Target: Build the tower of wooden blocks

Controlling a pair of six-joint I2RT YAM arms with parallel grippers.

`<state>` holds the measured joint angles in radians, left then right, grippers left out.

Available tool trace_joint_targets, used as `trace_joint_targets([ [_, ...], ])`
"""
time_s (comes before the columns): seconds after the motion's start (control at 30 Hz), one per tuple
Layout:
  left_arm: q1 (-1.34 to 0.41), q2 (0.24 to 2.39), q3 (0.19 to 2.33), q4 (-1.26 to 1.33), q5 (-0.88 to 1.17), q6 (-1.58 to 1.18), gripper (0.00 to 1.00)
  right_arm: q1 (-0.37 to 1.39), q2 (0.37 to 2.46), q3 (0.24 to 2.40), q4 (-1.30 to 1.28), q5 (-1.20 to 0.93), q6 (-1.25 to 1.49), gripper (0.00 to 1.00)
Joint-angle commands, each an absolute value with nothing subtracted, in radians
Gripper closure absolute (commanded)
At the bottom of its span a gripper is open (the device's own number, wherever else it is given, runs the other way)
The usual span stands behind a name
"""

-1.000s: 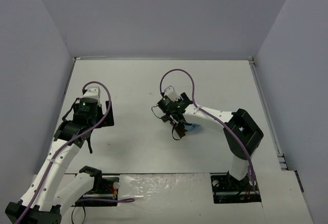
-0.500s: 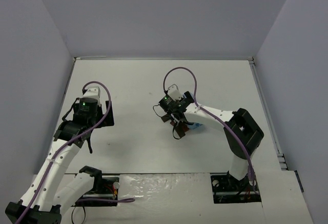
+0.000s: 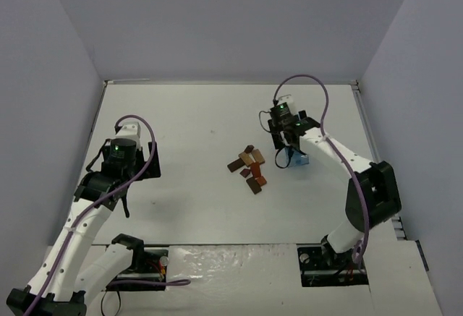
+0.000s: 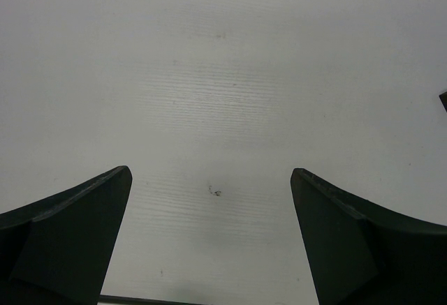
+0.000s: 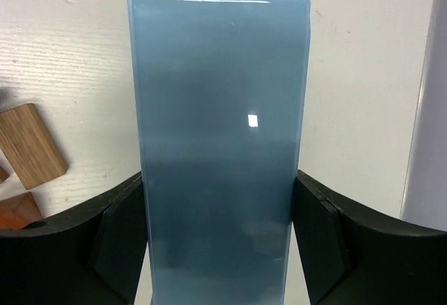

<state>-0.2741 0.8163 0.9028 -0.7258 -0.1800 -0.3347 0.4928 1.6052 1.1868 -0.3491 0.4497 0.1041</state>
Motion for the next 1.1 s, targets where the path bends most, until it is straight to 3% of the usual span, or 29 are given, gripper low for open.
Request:
trace_joint_targets([
  [0.0,-0.279,0.795,0.905,-0.680,-0.175,-0.345,0.03,0.302,1.535,1.263,-0.328,-0.014,0.017,1.00],
  [0.17,-0.279,0.776,0.902,-0.681,-0.167,-0.339,0.03,0.156,1.594,1.279,-0.311,-0.366,0.009,1.00],
  [0.5,-0.279,0.752,0.885,-0.678,-0.140,-0.343,0.03,0.097,1.798,1.360,-0.301,-0.682,-0.042,1.00],
  [0.63,-0.279,0.737,0.880,-0.680,-0.145,-0.344,0.03,0.195,1.724,1.369,-0.301,-0.450,-0.058,1.00],
  [0.9,-0.280,0.744,0.866,-0.671,-0.167,-0.347,0.03,0.630,1.624,1.317,-0.296,0.365,-0.007,1.00],
  [1.07,-0.281,0.754,0.872,-0.669,-0.173,-0.345,0.03,0.779,1.643,1.252,-0.298,0.672,0.084,1.00],
])
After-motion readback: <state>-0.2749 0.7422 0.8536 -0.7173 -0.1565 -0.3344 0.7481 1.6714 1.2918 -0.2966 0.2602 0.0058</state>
